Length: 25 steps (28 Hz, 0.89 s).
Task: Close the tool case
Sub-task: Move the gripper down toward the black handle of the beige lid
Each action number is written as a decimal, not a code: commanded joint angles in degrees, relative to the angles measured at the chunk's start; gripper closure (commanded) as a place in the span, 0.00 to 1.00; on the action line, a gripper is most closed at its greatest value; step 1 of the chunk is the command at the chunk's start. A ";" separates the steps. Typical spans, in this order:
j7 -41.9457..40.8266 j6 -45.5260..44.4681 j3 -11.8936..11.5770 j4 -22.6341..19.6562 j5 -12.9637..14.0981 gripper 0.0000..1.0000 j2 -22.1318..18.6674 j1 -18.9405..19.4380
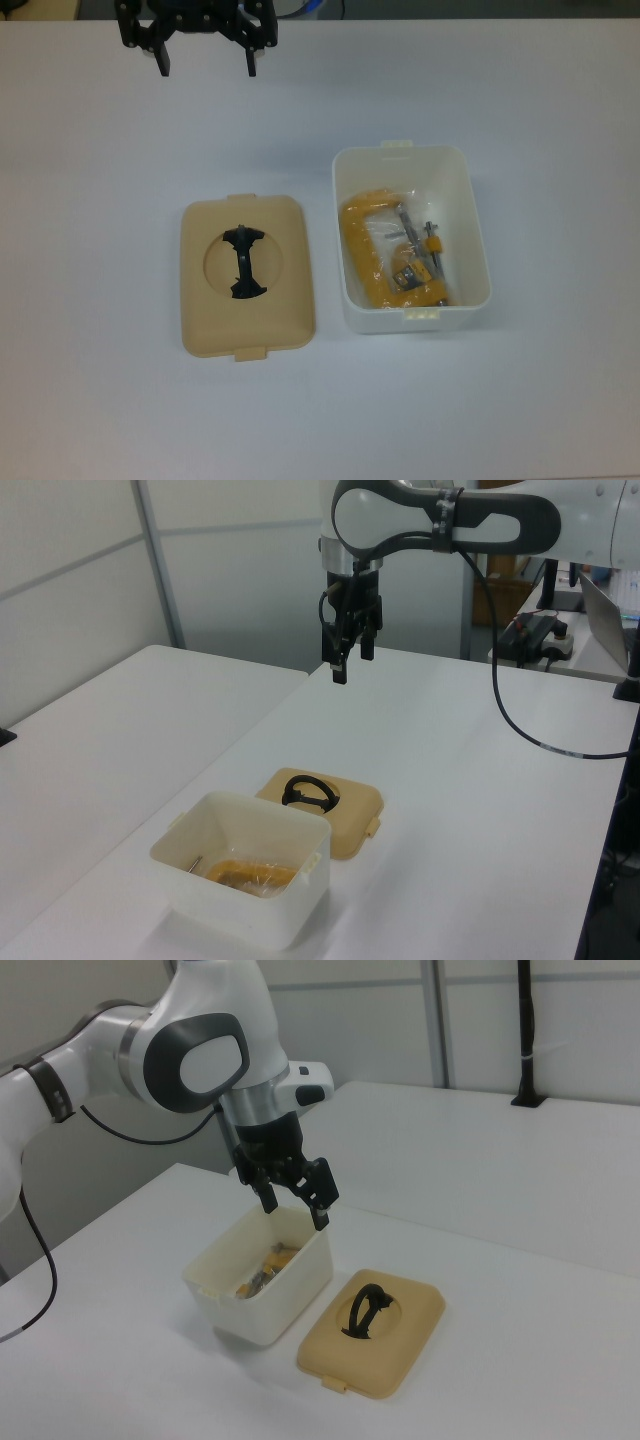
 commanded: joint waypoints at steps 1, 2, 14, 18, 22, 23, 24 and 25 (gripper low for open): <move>1.19 1.37 -0.83 -1.03 1.04 0.00 0.56 1.04; 1.19 1.37 -0.83 -0.95 1.04 0.00 0.74 1.04; 2.68 6.02 -0.65 -1.03 1.04 0.00 5.75 1.39; 5.15 8.04 -0.47 -1.03 0.34 0.00 8.21 1.56; 5.23 9.62 -0.47 -1.03 0.25 0.00 10.06 1.65; 5.23 9.98 -0.47 -1.03 0.25 0.00 10.50 1.65; 5.23 10.68 -0.47 -1.03 0.16 0.00 11.37 1.65; 5.32 11.21 -0.47 -1.03 0.07 0.00 11.81 1.65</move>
